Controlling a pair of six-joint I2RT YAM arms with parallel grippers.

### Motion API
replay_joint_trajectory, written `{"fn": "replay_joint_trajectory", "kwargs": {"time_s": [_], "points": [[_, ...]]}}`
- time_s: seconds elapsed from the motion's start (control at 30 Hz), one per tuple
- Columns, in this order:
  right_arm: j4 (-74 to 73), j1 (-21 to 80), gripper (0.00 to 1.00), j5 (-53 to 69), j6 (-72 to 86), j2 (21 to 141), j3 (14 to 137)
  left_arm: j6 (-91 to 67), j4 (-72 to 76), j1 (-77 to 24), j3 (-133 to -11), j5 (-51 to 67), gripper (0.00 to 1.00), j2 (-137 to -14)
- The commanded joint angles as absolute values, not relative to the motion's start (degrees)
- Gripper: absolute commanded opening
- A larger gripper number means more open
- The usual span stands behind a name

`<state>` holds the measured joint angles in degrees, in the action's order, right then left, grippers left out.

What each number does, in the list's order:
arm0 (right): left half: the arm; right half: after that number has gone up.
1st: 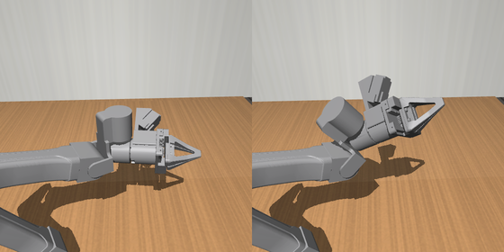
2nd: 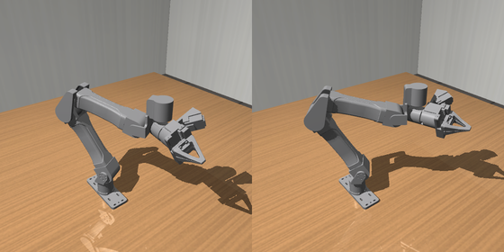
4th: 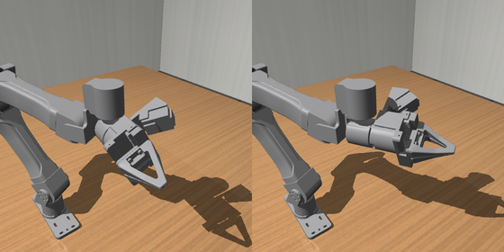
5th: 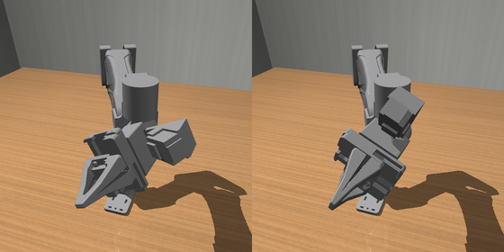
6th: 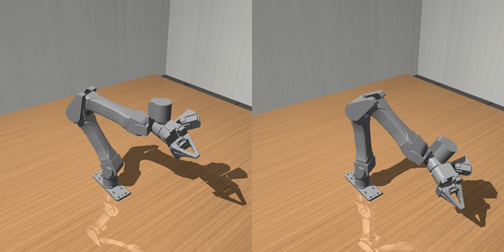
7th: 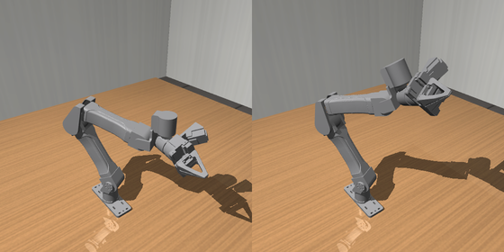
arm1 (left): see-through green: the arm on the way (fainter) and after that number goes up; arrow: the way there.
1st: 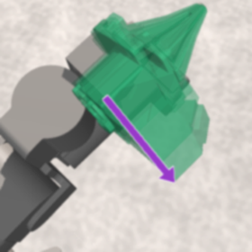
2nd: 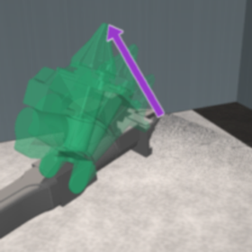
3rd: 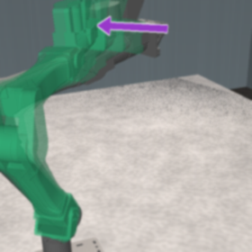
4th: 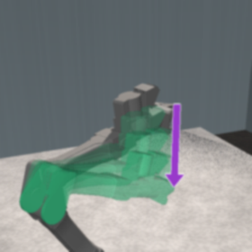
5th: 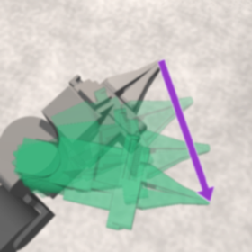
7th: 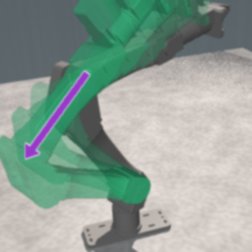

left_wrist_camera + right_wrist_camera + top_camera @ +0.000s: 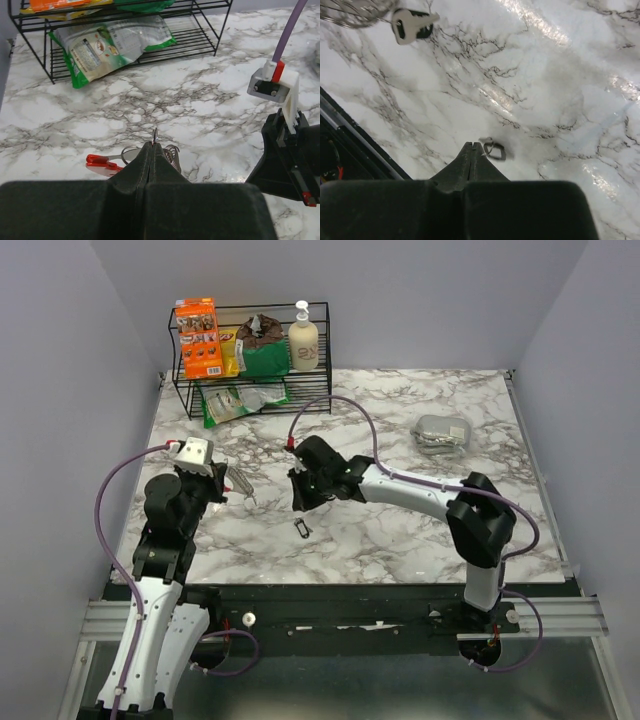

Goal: Put the keys on the keyring

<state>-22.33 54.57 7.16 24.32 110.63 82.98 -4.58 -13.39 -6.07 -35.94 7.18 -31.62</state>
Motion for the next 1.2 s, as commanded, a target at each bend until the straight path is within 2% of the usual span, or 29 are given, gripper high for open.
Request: {"fn": "replay_joint_trajectory", "kwargs": {"time_s": [0.0, 0.2, 0.43, 0.5, 0.57, 0.67, 0.77, 1.0, 1.17], "points": [[-17.41, 53.0, 0.01, 6.59, 23.29, 103.73, 78.14, -5.62, -9.23, -5.8, -36.56, 17.3, 0.0, -33.92], [-14.24, 50.8, 0.0, 7.82, 21.98, 96.86, 71.2, -5.63, -7.91, -7.99, -36.83, 23.11, 0.0, -35.6], [-15.03, 50.8, 0.02, 10.1, 18.98, 98.61, 71.45, -4.13, -8.96, -9.67, -37.09, 19.34, 0.0, -35.16], [-15.29, 50.89, 0.16, 11.51, 19.51, 101.07, 72.59, -4.04, -9.31, -9.58, -37.26, 17.5, 0.0, -34.98], [-16.6, 50.98, 0.41, 11.95, 19.86, 102.82, 73.91, -3.43, -9.67, -9.67, -37.27, 16.97, 0.0, -34.72], [-18.62, 51.76, 0.54, 10.64, 20.3, 105.46, 76.19, -3.34, -9.84, -9.58, -37.0, 16.35, 0.0, -34.45], [-20.56, 52.73, 0.6, 9.23, 20.83, 108.19, 78.57, -2.99, -10.28, -9.58, -37.0, 16.17, 0.0, -34.28], [-26.45, 54.67, 0.58, 6.6, 21.97, 115.48, 85.34, -2.72, -10.28, -9.58, -36.39, 15.03, 0.0, -32.61], [-28.91, 55.81, 0.46, 4.66, 22.24, 117.77, 87.18, -2.64, -10.37, -9.58, -36.39, 15.03, 0.0, -32.17]]}}
